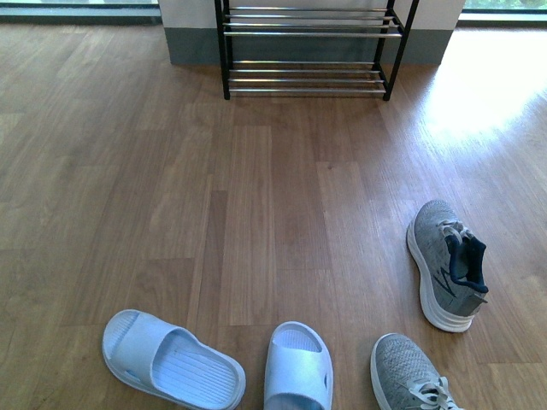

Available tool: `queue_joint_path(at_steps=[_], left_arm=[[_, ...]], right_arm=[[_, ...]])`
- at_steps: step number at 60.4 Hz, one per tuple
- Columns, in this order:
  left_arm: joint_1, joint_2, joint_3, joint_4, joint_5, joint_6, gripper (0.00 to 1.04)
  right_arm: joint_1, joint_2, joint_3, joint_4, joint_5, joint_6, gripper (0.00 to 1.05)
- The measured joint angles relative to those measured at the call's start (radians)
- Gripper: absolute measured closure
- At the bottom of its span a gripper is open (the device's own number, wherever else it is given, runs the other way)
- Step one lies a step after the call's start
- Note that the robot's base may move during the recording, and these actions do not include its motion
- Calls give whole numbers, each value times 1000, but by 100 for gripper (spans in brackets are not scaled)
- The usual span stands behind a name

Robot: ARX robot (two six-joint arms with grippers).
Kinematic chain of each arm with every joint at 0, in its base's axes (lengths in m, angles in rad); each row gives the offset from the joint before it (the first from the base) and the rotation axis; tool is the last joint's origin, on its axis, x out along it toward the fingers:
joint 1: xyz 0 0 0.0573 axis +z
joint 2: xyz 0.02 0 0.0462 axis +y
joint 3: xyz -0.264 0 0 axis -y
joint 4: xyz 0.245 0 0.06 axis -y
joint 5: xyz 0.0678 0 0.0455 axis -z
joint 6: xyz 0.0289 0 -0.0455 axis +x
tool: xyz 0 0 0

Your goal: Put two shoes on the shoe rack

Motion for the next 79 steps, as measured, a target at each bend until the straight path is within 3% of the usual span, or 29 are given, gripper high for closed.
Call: queue_joint_path(at_steps=[6,16,33,50,79], left_arm=[[0,0,0,0,0,0,9],[0,0,0,0,0,0,9],[0,0,0,0,0,0,9],[0,0,0,0,0,0,9],[0,0,0,0,0,0,9]], right_arm=[[-87,302,4,121,-68,-37,9],[-157,834,30,379,-111,-166,9],[-311,1743,183,797,-83,-446,9],[-387,2176,350,822,-68,-579,9],[-362,2425,521,785,-80,-591,9]])
